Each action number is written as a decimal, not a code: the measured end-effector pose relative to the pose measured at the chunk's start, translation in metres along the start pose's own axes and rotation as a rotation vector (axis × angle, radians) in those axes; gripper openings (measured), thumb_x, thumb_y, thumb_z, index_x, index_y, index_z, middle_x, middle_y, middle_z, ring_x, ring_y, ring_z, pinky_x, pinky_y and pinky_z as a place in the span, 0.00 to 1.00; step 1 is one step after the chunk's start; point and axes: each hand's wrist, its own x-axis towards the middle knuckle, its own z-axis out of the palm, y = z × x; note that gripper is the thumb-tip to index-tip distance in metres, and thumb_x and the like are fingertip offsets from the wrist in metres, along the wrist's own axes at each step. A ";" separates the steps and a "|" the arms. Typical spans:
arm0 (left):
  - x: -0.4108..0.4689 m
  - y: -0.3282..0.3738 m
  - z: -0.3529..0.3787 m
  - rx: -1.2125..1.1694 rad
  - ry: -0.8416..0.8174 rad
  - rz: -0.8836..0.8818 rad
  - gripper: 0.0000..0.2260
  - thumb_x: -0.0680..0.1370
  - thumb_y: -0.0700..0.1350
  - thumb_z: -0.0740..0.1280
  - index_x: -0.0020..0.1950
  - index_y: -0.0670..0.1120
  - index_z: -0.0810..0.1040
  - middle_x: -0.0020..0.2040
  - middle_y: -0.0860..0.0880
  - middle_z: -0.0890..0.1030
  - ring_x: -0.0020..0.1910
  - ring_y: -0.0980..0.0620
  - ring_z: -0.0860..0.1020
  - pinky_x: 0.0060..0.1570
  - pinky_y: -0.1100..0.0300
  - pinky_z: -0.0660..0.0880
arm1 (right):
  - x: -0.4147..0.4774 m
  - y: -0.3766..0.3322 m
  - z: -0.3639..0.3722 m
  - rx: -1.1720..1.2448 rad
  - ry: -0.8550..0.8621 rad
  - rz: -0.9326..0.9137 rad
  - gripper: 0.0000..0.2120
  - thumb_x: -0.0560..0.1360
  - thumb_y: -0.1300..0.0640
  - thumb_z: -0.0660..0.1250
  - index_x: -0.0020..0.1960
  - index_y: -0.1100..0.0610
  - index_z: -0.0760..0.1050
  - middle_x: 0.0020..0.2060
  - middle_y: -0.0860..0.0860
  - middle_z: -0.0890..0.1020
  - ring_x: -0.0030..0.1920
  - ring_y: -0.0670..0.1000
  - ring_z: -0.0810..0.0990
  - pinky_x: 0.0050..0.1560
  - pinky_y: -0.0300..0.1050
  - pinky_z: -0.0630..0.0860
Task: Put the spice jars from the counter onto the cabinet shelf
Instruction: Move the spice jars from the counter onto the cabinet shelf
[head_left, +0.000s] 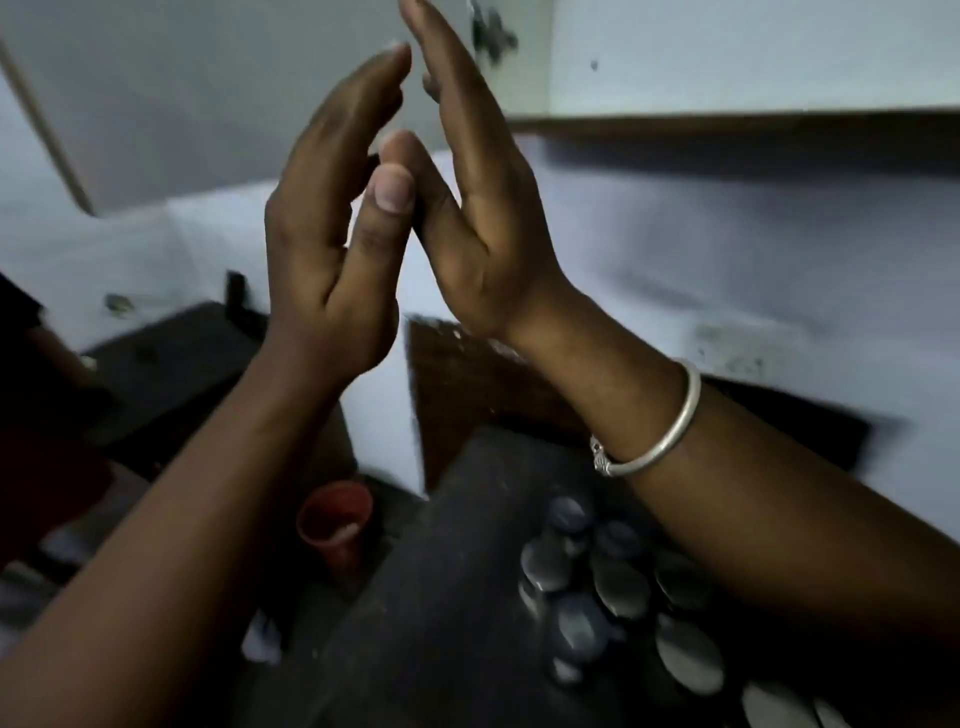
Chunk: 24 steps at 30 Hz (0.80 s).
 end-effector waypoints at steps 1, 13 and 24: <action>-0.016 0.001 0.019 -0.064 -0.048 -0.038 0.29 0.87 0.56 0.55 0.77 0.33 0.67 0.75 0.34 0.72 0.75 0.37 0.73 0.67 0.33 0.73 | -0.023 0.005 -0.009 -0.008 -0.002 0.066 0.32 0.81 0.55 0.58 0.74 0.79 0.60 0.73 0.72 0.69 0.75 0.68 0.69 0.75 0.57 0.68; -0.216 0.000 0.155 -0.329 -0.415 -0.460 0.35 0.85 0.61 0.55 0.77 0.31 0.67 0.75 0.35 0.73 0.75 0.42 0.73 0.73 0.47 0.71 | -0.258 0.063 -0.054 -0.190 -0.131 0.701 0.27 0.82 0.57 0.65 0.77 0.68 0.65 0.73 0.63 0.73 0.72 0.58 0.75 0.68 0.56 0.76; -0.420 0.008 0.168 0.137 -1.239 -0.610 0.41 0.73 0.65 0.70 0.80 0.47 0.62 0.73 0.39 0.68 0.69 0.37 0.71 0.64 0.44 0.74 | -0.439 0.058 -0.029 -0.180 -0.603 1.276 0.22 0.79 0.70 0.63 0.72 0.66 0.72 0.70 0.63 0.76 0.71 0.61 0.74 0.73 0.51 0.69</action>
